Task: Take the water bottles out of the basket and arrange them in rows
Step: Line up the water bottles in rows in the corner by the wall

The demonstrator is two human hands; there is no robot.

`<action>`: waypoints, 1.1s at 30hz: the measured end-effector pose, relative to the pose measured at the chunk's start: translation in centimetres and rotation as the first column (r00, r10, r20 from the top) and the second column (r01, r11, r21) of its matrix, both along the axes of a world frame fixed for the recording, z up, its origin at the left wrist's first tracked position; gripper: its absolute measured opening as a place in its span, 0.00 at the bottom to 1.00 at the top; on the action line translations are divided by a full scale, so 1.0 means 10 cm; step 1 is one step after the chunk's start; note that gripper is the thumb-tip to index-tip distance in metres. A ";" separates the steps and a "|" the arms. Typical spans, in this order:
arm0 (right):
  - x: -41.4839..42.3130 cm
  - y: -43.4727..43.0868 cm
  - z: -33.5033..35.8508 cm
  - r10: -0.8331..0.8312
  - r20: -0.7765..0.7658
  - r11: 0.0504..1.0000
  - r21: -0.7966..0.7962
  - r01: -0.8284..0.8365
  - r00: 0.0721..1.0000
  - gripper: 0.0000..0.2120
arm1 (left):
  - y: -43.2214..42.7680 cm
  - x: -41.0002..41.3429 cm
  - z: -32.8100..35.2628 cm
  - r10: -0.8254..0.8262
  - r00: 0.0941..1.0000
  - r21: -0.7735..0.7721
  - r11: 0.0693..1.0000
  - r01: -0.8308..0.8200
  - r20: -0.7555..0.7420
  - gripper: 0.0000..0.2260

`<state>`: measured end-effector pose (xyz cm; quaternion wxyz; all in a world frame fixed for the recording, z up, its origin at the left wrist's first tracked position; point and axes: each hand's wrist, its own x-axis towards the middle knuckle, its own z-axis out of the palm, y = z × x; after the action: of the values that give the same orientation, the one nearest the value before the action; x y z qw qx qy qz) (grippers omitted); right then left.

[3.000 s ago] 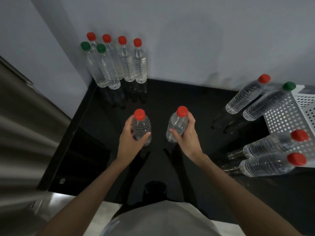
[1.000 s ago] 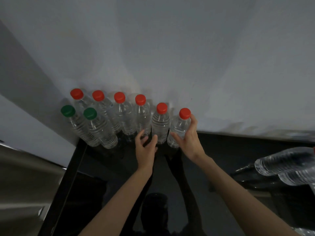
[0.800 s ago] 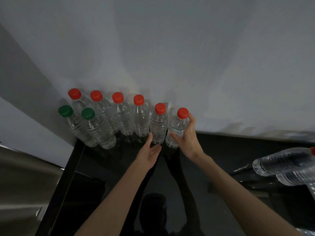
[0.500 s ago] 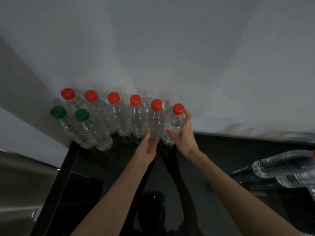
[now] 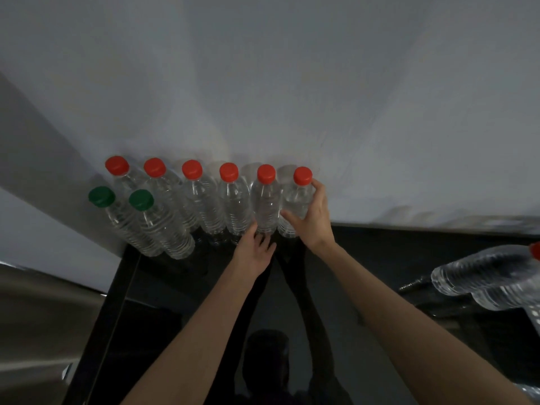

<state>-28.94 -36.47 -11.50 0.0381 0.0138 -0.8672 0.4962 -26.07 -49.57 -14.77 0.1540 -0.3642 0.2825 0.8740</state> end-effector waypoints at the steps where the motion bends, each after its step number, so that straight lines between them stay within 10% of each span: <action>1: 0.00 0.02 0.04 0.010 0.035 1.000 0.029 -0.011 0.999 0.41 | 0.02 0.05 0.06 -0.021 1.000 -0.033 0.999 0.020 -0.006 0.27; 9: 0.81 0.61 0.65 0.082 -0.032 0.973 0.218 -0.073 0.996 0.28 | 0.17 0.80 0.85 -0.384 0.916 -0.572 0.779 0.257 -0.111 0.22; 15: 1.71 1.36 1.11 0.060 -0.288 0.935 0.352 0.047 0.956 0.19 | 0.73 1.33 1.34 -0.580 0.753 -0.835 0.545 0.074 -0.311 0.15; 33: 3.42 3.63 1.15 -0.383 -0.130 0.825 0.396 0.402 0.914 0.17 | 2.99 2.46 1.30 -0.945 0.181 -0.943 0.298 0.147 -0.271 0.20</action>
<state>5.27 -0.18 0.00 0.1551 -0.1459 -0.9355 0.2819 -1.51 -19.65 -1.81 0.1815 0.2399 0.7736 0.5577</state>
